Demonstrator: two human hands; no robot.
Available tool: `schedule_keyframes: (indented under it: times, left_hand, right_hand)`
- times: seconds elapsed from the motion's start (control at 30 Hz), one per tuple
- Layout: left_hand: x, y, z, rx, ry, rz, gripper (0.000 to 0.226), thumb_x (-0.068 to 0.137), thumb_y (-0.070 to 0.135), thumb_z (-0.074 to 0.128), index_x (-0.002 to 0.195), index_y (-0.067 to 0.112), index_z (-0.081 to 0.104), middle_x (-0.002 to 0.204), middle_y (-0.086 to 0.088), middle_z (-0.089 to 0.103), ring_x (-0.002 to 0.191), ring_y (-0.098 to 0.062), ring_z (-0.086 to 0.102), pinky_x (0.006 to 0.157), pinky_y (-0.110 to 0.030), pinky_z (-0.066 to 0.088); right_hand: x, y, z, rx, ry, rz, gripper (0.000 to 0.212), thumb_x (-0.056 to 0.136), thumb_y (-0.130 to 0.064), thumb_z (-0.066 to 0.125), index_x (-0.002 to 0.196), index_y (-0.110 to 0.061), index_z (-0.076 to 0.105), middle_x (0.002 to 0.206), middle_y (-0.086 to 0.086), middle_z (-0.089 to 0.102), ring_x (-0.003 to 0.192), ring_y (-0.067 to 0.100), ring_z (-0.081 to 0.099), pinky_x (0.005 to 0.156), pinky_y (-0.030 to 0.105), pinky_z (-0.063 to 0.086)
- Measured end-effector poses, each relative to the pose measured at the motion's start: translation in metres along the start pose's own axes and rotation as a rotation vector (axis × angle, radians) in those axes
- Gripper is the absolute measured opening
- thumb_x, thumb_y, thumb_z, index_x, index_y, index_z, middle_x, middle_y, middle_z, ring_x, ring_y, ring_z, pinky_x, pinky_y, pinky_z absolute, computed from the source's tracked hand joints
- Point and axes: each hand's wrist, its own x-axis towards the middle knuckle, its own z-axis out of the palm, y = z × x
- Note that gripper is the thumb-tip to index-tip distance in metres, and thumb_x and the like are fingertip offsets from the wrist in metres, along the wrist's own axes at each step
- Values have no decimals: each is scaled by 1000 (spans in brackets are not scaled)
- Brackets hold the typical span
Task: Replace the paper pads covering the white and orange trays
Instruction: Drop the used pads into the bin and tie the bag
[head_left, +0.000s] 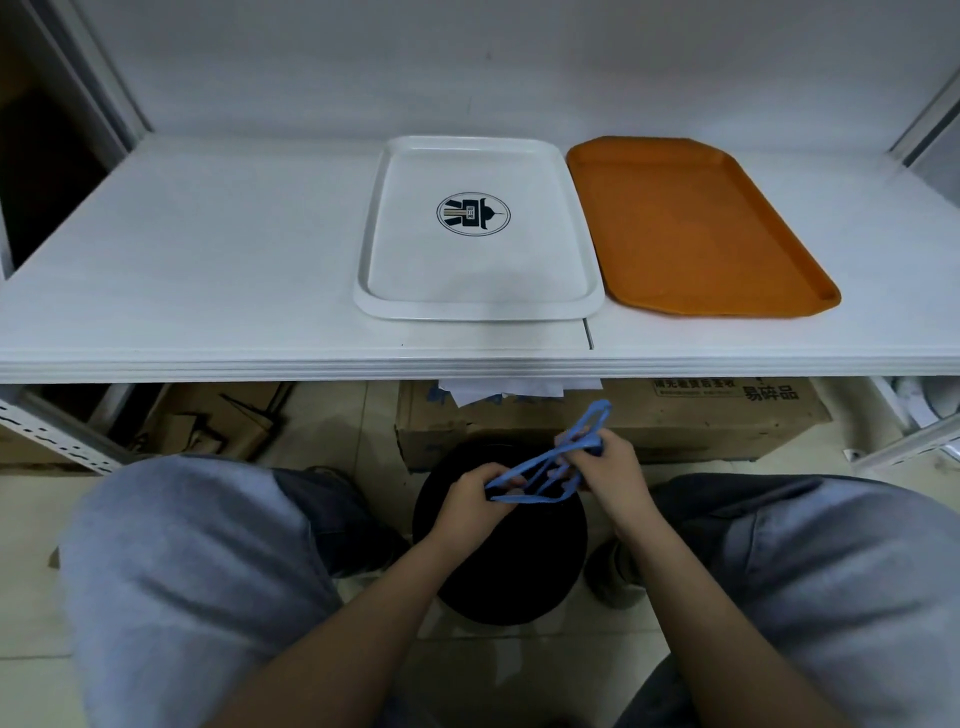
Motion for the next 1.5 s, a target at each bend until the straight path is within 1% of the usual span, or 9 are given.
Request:
schedule_keyframes:
  times: [0.23, 0.4, 0.5, 0.63, 0.7, 0.83, 0.9, 1.23, 1.5]
  left_hand:
    - [4, 1, 0, 32, 106, -20, 10, 90, 8, 60, 92, 18, 60, 99, -7, 57, 86, -12, 55, 82, -30, 48]
    - [-10, -9, -2, -40, -124, 24, 78, 69, 38, 74, 138, 27, 39, 134, 9, 46, 124, -5, 47, 104, -27, 41]
    - [-8, -14, 4, 76, -42, 122, 98, 64, 52, 80, 145, 33, 28, 140, 17, 42, 129, 0, 41, 104, -24, 39]
    - [-5, 12, 19, -88, 22, 135, 64, 78, 12, 77, 132, 16, 43, 120, 15, 52, 110, 11, 51, 89, -8, 42]
    - [-2, 25, 27, -151, 134, 98, 58, 77, -2, 74, 126, 5, 44, 101, 1, 53, 94, -7, 57, 82, -23, 46]
    - [3, 10, 28, -45, 104, 45, 21, 80, 41, 68, 73, 41, 47, 66, 4, 52, 62, -13, 55, 65, -38, 48]
    - [6, -5, 26, 47, 98, -5, 41, 84, 50, 57, 54, 29, 37, 52, 3, 38, 51, -19, 39, 59, -40, 34]
    - [9, -2, 24, 362, 51, -17, 41, 97, 41, 46, 60, 23, 37, 65, 3, 46, 68, -21, 51, 73, -44, 46]
    - [-14, 10, 2, 387, 166, 284, 21, 88, 21, 65, 109, 22, 69, 108, 8, 67, 103, -5, 56, 92, -22, 42]
  right_hand:
    - [-19, -45, -16, -93, -163, -23, 26, 92, -8, 51, 69, -14, 61, 58, -2, 59, 61, 10, 60, 63, 20, 49]
    - [-41, -82, -17, -153, -278, -142, 23, 90, -27, 59, 69, -22, 68, 84, 2, 69, 96, 24, 64, 87, 39, 47]
    - [-53, -98, -6, -238, -376, -194, 28, 91, -27, 59, 69, -13, 70, 82, -1, 70, 93, 18, 64, 87, 26, 43]
    - [-68, -114, 8, -317, -523, -242, 28, 92, -28, 58, 72, -16, 73, 70, -17, 64, 73, -5, 61, 72, 6, 42]
    - [-71, -115, 12, -322, -592, -231, 28, 93, -29, 56, 75, -16, 73, 65, -12, 59, 60, -4, 55, 62, 5, 39]
    - [-69, -111, 14, -260, -538, -223, 32, 94, -31, 55, 70, -15, 67, 62, -1, 52, 55, 2, 45, 59, 11, 38]
    - [-66, -110, 12, -223, -465, -241, 33, 94, -28, 54, 66, -14, 63, 60, -8, 56, 54, -2, 45, 58, 8, 37]
    - [-55, -92, 12, -110, -273, -341, 29, 94, -17, 55, 69, -19, 70, 102, -6, 60, 77, -5, 54, 73, 15, 41]
    - [-34, -87, 2, -111, -205, -369, 21, 96, -18, 53, 96, -13, 73, 70, -17, 66, 57, 7, 49, 62, 12, 42]
